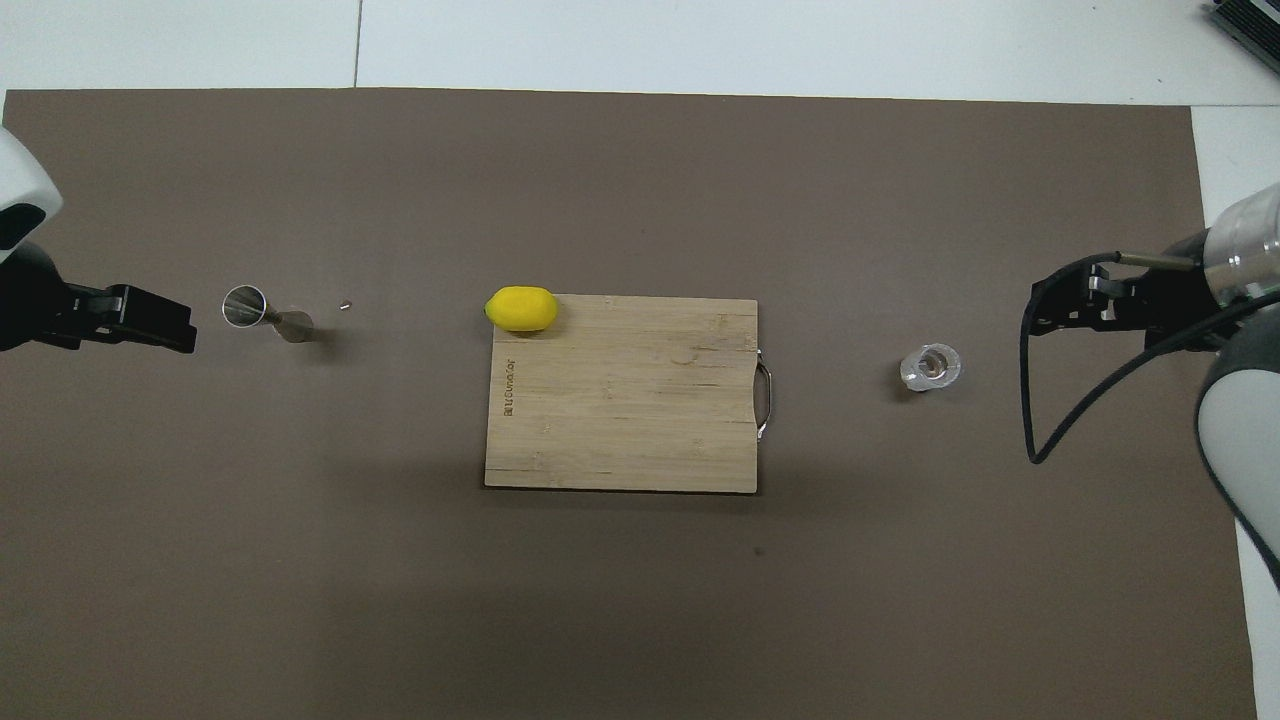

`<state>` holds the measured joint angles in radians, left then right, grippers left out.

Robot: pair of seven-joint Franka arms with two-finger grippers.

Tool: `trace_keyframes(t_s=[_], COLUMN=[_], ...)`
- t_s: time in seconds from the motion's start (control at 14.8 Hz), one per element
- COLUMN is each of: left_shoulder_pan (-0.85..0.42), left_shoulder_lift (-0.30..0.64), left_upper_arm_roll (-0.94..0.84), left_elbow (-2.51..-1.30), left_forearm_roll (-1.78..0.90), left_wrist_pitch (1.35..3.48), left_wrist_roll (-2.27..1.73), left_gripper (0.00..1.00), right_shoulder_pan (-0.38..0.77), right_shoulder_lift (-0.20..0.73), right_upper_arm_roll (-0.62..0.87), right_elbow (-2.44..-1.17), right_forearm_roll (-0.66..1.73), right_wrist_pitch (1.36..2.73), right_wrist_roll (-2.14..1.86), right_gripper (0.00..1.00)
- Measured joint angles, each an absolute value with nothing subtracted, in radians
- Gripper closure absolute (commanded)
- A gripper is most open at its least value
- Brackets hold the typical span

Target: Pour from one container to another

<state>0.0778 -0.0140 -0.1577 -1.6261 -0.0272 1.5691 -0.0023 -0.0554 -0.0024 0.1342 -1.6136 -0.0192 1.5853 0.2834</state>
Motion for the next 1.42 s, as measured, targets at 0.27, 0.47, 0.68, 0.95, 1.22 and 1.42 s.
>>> trace_keyframes(t_s=[0.27, 0.47, 0.68, 0.95, 1.22, 1.42], left_shoulder_pan=[0.093, 0.184, 0.269, 0.322, 0.373, 0.393], left_shoulder_lift=[0.013, 0.04, 0.043, 0.041, 0.033, 0.035], left_upper_arm_roll=[-0.147, -0.136, -0.13, -0.13, -0.13, -0.129], left_elbow=[-1.676, -1.754, -1.866, -2.007, -2.107, -2.155], left_forearm_roll=[-0.102, -0.268, -0.433, -0.663, -0.889, -1.009], left_wrist_pitch=[1.577, 1.621, 1.777, 1.963, 2.076, 2.086], left_wrist_roll=[-0.184, -0.341, -0.511, -0.729, -0.873, -0.946], left_gripper=[0.0, 0.0, 0.0, 0.0, 0.0, 0.0], right_shoulder_pan=[-0.055, -0.055, -0.055, -0.055, -0.055, -0.055], right_shoulder_lift=[-0.002, -0.002, -0.002, -0.002, -0.002, -0.002], right_upper_arm_roll=[0.134, 0.134, 0.134, 0.134, 0.134, 0.134], right_elbow=[-1.614, -1.614, -1.614, -1.614, -1.614, -1.614], right_forearm_roll=[-0.019, -0.019, -0.019, -0.019, -0.019, -0.019], right_wrist_pitch=[1.585, 1.585, 1.585, 1.585, 1.585, 1.585], right_wrist_roll=[0.283, 0.283, 0.283, 0.283, 0.283, 0.283], right_gripper=[0.0, 0.0, 0.0, 0.0, 0.0, 0.0])
